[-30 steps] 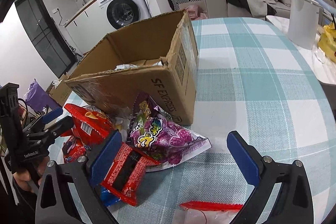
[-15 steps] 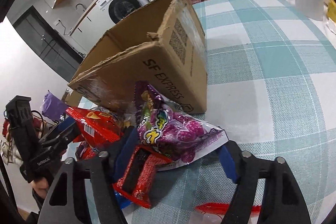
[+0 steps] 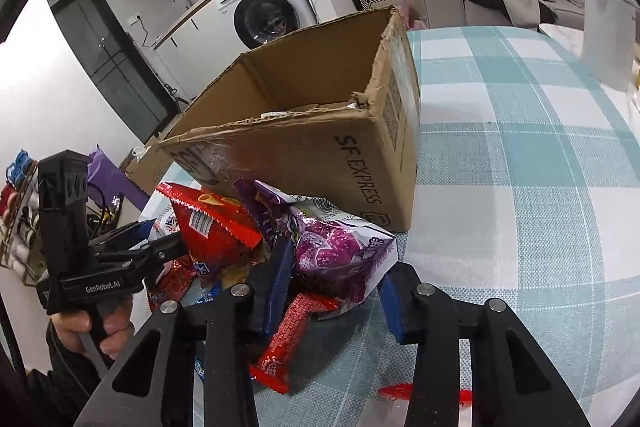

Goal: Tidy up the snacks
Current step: 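Grasp the purple candy bag with the right tool while the left tool grasps the white-and-red bag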

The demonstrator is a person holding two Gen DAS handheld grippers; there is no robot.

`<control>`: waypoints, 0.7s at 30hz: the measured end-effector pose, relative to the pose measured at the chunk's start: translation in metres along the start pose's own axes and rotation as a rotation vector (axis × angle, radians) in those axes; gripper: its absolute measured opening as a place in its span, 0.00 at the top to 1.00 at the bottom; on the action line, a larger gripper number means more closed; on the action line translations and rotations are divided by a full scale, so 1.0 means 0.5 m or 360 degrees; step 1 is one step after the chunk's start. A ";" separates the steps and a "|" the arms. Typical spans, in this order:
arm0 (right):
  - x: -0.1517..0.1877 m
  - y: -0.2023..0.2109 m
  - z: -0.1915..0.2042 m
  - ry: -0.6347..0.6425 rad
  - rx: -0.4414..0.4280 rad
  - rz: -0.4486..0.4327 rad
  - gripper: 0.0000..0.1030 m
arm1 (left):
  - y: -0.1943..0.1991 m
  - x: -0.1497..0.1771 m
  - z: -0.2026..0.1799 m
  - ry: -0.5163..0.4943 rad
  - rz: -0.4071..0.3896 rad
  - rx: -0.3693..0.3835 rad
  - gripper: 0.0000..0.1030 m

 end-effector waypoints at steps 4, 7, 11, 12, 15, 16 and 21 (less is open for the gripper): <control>0.005 0.007 0.011 0.0065 -0.0010 0.0003 0.60 | 0.004 0.002 -0.003 -0.0029 -0.0019 -0.0023 0.36; 0.004 0.007 0.012 0.0083 -0.0011 -0.0002 0.60 | 0.008 0.002 -0.002 -0.0034 -0.0033 -0.0035 0.42; 0.004 0.012 0.018 0.0104 -0.0016 -0.0031 0.64 | 0.013 0.000 -0.003 -0.0073 -0.0063 -0.0052 0.50; 0.002 0.014 0.020 0.0111 -0.0020 -0.0037 0.65 | 0.015 0.000 -0.003 -0.0080 -0.0070 -0.0055 0.51; 0.000 0.021 0.025 0.0150 -0.0015 -0.0061 0.67 | 0.020 -0.001 -0.002 -0.0076 -0.0083 -0.0048 0.53; 0.000 0.022 0.027 0.0168 -0.0009 -0.0067 0.67 | 0.023 -0.002 -0.003 -0.0074 -0.0085 -0.0046 0.53; -0.009 0.034 0.031 0.0197 0.0002 -0.0100 0.68 | 0.036 -0.006 -0.004 -0.0091 -0.0117 -0.0045 0.53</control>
Point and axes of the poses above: each gripper's, at about its wrist camera, not at the fingertips, and y roughly against the way its jaws point, z to its left, x to its underside, the point moved 6 cm from there along -y, roughly the way its jaws point, and after that the axes turned 15 degrees about -z, right-handed, at the moved point
